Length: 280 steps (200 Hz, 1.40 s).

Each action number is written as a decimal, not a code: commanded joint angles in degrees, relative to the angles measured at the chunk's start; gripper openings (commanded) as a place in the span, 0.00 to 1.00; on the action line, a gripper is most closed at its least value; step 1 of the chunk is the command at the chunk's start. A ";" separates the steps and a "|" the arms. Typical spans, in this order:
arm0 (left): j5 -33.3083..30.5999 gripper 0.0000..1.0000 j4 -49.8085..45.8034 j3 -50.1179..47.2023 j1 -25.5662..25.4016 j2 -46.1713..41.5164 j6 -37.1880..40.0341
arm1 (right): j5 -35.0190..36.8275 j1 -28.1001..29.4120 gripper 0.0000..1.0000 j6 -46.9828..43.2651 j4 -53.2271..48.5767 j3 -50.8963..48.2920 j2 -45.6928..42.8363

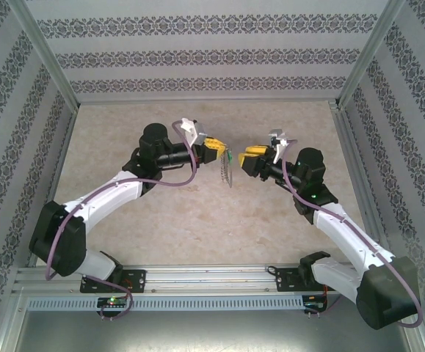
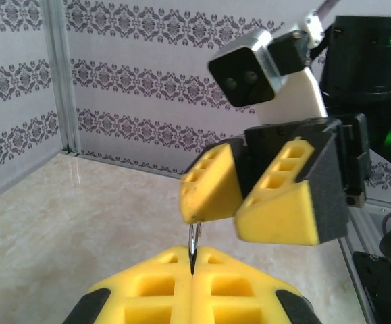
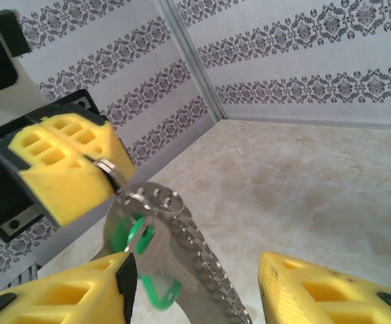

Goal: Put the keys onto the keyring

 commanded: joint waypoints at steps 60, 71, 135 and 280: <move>10.70 0.00 24.56 0.70 6.72 6.74 -20.78 | -6.38 -1.86 0.50 7.42 10.82 8.44 9.25; 11.70 0.00 26.07 1.08 7.07 7.49 -22.76 | -7.50 -1.87 0.50 8.79 12.76 9.66 11.29; 13.62 0.00 30.93 2.48 7.23 9.91 -28.66 | -14.38 -0.96 0.50 15.55 21.92 14.67 19.47; 13.35 0.00 34.81 3.96 7.21 12.56 -33.08 | -16.74 1.34 0.41 17.38 25.83 14.20 23.24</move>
